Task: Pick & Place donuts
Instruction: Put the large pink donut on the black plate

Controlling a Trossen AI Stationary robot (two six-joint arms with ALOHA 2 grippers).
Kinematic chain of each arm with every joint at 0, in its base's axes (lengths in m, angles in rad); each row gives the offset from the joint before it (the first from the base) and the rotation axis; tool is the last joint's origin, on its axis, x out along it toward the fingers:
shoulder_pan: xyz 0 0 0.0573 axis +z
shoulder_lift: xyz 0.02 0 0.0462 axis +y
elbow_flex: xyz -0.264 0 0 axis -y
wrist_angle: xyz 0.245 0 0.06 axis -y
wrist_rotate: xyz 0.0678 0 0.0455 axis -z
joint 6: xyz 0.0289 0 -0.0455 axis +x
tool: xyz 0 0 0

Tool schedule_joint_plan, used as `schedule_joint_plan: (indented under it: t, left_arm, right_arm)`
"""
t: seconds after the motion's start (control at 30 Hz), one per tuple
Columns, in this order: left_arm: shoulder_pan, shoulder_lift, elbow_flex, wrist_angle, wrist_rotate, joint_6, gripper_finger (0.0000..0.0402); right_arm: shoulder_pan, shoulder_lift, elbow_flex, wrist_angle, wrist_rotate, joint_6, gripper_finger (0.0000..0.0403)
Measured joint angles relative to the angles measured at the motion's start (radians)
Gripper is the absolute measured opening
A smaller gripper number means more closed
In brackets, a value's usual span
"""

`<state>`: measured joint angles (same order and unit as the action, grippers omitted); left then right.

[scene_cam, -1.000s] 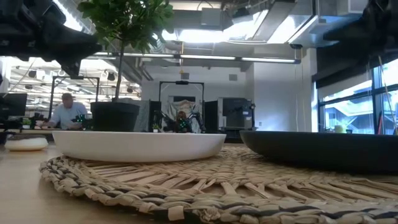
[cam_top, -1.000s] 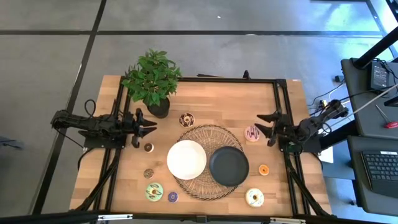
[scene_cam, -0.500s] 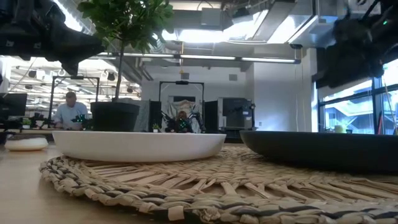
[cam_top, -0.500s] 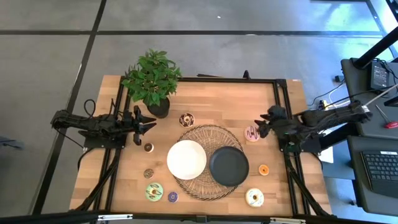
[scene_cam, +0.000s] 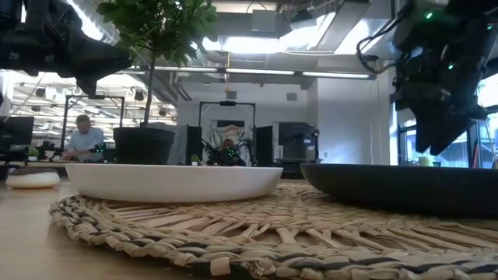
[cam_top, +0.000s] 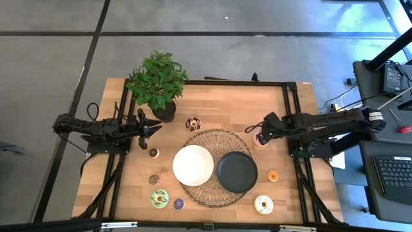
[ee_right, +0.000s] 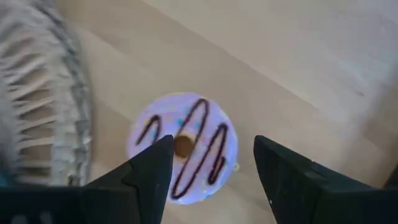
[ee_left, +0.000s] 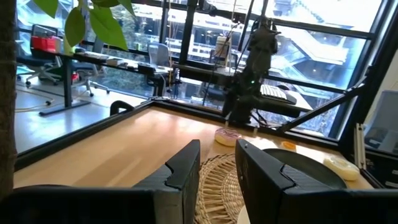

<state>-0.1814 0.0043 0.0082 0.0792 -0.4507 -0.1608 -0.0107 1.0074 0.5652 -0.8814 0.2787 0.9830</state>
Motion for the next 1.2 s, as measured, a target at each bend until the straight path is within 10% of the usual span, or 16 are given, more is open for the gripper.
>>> schedule_joint_plan:
  t: [0.6, 1.2]
  left_arm:
    - [0.000, 0.000, 0.000, -0.001, -0.001, 0.000, 0.0098]
    - [0.000, 0.000, 0.000, -0.001, -0.001, 0.000, 0.0098]
  right_arm:
    - [-0.122, 0.244, 0.000, 0.082, -0.125, -0.136, 0.0209]
    - [-0.106, 0.217, 0.084, 0.007, -0.121, -0.262, 0.0014]
